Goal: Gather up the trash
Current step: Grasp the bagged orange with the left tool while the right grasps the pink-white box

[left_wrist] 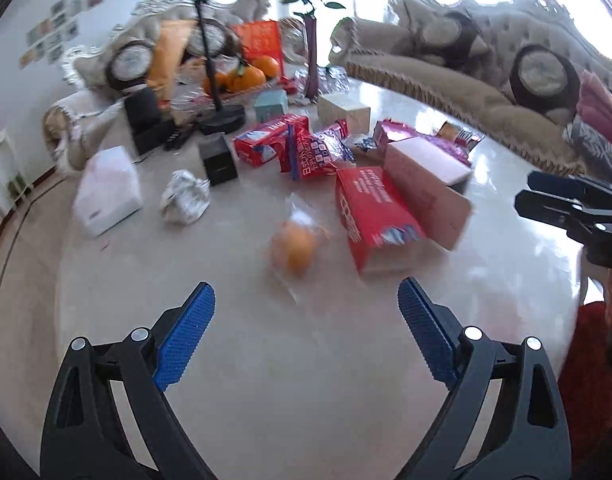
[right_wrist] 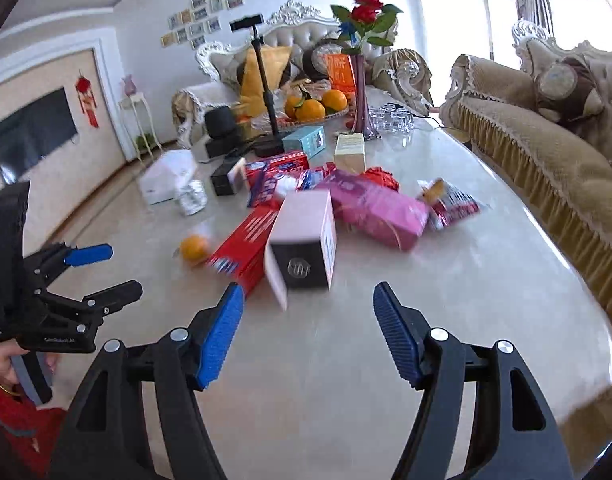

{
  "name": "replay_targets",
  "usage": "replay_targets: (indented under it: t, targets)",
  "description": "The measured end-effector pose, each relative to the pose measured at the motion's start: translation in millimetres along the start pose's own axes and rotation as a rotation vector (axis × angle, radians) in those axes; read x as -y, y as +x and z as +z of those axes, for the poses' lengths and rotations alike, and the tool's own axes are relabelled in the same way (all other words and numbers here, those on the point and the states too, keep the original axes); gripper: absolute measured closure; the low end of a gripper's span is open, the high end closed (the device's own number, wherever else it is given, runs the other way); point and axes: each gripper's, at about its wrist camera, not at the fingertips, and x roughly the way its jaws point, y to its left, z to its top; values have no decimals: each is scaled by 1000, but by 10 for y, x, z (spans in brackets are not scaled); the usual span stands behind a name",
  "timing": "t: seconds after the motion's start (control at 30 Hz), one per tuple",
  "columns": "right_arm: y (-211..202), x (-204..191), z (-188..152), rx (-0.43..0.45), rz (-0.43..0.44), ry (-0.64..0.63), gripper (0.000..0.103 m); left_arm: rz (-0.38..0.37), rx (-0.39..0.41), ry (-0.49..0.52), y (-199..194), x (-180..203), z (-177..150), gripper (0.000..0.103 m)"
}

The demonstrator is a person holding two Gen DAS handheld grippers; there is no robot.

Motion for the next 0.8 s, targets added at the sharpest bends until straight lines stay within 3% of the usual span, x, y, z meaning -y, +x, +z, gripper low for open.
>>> replay_targets:
  t: [0.2, 0.63, 0.7, 0.77, 0.8]
  targets:
    - [281, -14, 181, -34, -11, -5, 39, -68, -66, 80, 453, -111, 229, 13]
    - [875, 55, 275, -148, -56, -9, 39, -56, -164, 118, 981, -213, 282, 13]
    - [956, 80, 244, -169, -48, -11, 40, -78, -149, 74, 978, -259, 278, 24]
    - [974, 123, 202, -178, -22, 6, 52, -91, -125, 35, 961, -295, 283, 59]
    - [948, 134, 186, -173, -19, 13, 57, -70, -118, 28, 955, -299, 285, 63]
